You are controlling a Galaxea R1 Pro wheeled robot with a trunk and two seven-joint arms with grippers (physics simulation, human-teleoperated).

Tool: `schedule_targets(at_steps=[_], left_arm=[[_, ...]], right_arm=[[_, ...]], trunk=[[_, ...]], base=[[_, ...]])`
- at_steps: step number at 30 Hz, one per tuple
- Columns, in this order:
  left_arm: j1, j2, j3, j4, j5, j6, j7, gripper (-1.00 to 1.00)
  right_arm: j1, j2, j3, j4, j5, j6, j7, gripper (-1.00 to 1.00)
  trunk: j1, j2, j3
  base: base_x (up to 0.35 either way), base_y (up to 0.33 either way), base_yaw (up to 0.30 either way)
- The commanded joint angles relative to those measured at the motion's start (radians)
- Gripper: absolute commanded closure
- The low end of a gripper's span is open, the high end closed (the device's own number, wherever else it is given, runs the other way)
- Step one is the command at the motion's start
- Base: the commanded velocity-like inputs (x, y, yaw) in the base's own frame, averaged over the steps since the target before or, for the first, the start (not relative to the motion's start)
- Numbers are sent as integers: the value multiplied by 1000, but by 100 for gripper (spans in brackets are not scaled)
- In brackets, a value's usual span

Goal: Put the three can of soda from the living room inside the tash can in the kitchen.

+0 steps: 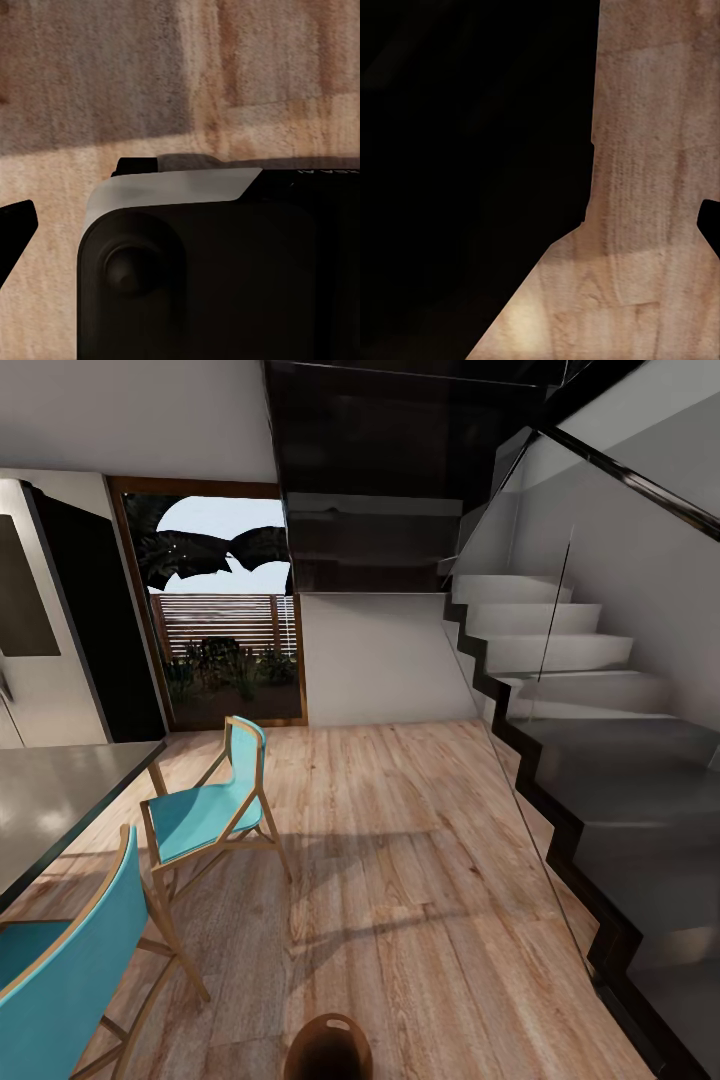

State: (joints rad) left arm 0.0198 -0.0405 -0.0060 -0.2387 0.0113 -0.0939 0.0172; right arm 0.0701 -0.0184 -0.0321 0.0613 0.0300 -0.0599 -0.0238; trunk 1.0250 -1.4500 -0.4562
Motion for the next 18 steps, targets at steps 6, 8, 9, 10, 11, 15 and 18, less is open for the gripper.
schedule_targets(at_steps=[6, 8, 9, 10, 11, 15, 18], left_arm=[[0, 0, 0, 0, 0, 0, 0, -100], [0, 0, 0, 0, 0, 0, 0, -100], [0, 0, 0, 0, 0, 0, 0, -100], [0, 0, 0, 0, 0, 0, 0, -100], [0, 0, 0, 0, 0, 0, 0, -100], [0, 0, 0, 0, 0, 0, 0, -100], [0, 0, 0, 0, 0, 0, 0, -100]], right_arm=[[0, 0, 0, 0, 0, 0, 0, -100], [0, 0, 0, 0, 0, 0, 0, -100], [0, 0, 0, 0, 0, 0, 0, -100], [0, 0, 0, 0, 0, 0, 0, -100], [0, 0, 0, 0, 0, 0, 0, -100], [0, 0, 0, 0, 0, 0, 0, -100], [0, 0, 0, 0, 0, 0, 0, -100]], trunk=[[0, 0, 0], [0, 0, 0], [0, 0, 0], [0, 0, 0], [0, 0, 0], [0, 0, 0], [0, 0, 0]], base=[[0, 0, 0], [0, 0, 0], [0, 0, 0], [0, 0, 0], [0, 0, 0], [0, 0, 0], [0, 0, 0]])
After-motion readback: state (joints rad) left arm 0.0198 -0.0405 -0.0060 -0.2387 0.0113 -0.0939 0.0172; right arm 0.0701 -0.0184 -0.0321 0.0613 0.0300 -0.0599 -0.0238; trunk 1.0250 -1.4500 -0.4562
